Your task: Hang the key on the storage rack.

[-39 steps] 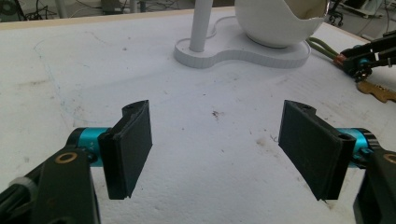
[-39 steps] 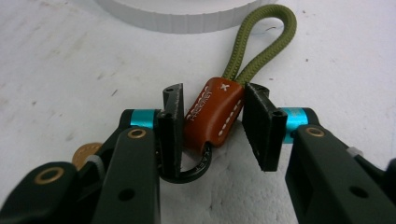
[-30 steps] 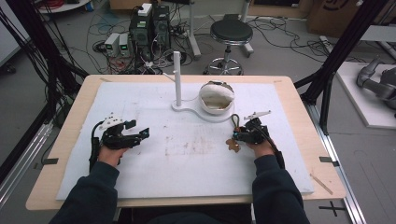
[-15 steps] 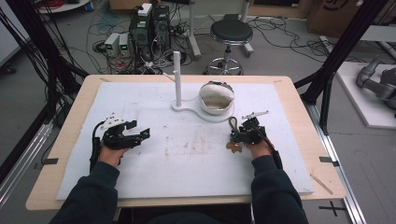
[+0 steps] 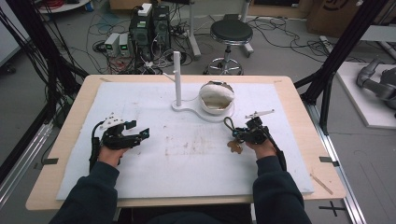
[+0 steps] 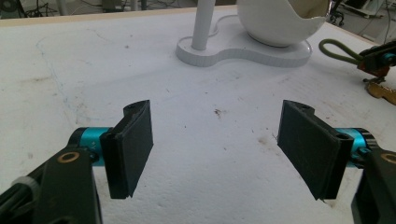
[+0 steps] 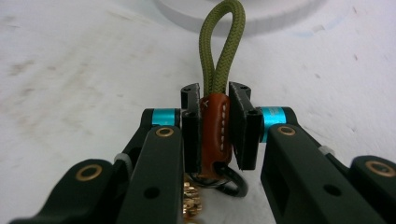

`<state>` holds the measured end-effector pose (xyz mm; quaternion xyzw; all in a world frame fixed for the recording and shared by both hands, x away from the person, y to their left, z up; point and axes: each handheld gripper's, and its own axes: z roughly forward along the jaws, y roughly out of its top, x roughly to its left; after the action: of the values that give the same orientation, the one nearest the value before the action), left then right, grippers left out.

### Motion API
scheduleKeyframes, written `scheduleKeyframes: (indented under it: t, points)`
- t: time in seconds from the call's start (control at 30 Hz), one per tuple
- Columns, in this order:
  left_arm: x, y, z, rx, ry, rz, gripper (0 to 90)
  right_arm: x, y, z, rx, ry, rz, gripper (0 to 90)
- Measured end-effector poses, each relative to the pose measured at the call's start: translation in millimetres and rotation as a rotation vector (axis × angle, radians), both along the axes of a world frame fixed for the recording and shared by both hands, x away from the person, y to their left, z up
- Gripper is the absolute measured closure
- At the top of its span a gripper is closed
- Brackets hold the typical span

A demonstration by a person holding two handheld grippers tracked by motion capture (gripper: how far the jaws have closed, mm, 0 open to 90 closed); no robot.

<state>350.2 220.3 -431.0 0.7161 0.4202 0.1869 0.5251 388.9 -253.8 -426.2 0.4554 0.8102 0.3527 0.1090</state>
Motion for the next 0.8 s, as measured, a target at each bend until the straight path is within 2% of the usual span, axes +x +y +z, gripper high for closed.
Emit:
scheduleKeyframes:
  t: [0.07,0.13,0.33,0.4,0.43,0.47,0.53,0.57,0.63,0.7,0.73,0.77,0.8]
  points:
    - [0.1,1.3,0.3,0.000,-0.001,0.003,26.6,-3.9,0.0,3.8,0.016,-0.016,0.010,77.2]
    - [0.0,2.7,0.6,-0.005,-0.003,0.008,26.6,-7.2,-1.1,7.8,0.052,-0.039,0.029,77.3]
    - [-0.4,6.4,1.5,-0.017,-0.014,0.030,26.6,-13.9,-2.0,20.1,0.206,-0.114,0.084,77.4]
    - [-0.4,6.0,1.4,-0.017,-0.013,0.030,26.6,-15.5,0.4,24.1,0.242,-0.144,0.097,77.4]
    - [-0.4,5.6,1.2,-0.017,-0.013,0.028,26.6,-17.0,5.4,28.7,0.251,-0.176,0.104,77.5]
    - [-0.4,5.2,1.2,-0.016,-0.014,0.026,26.6,-17.0,5.4,28.7,0.251,-0.176,0.104,77.5]
    - [-0.5,5.1,1.3,-0.011,-0.015,0.019,26.6,-18.4,12.2,33.3,0.261,-0.203,0.119,77.5]
    - [-0.6,5.4,1.5,-0.011,-0.015,0.016,26.6,-19.1,20.2,39.2,0.261,-0.234,0.138,77.5]
    - [-0.8,5.5,1.6,-0.018,-0.014,0.017,26.6,-19.2,23.3,41.4,0.265,-0.236,0.145,77.5]
    - [-0.7,5.9,1.7,-0.018,-0.015,0.018,26.6,-15.9,37.7,49.7,0.268,-0.262,0.176,77.5]
    - [-0.7,5.9,1.7,-0.019,-0.016,0.018,26.6,-15.9,37.7,49.7,0.268,-0.262,0.176,77.5]
    - [-0.8,5.8,1.7,-0.020,-0.016,0.017,26.6,-12.2,48.3,54.9,0.257,-0.273,0.191,77.5]
    - [-0.8,5.7,1.8,-0.019,-0.017,0.017,26.6,-12.2,48.3,54.9,0.257,-0.273,0.191,77.5]
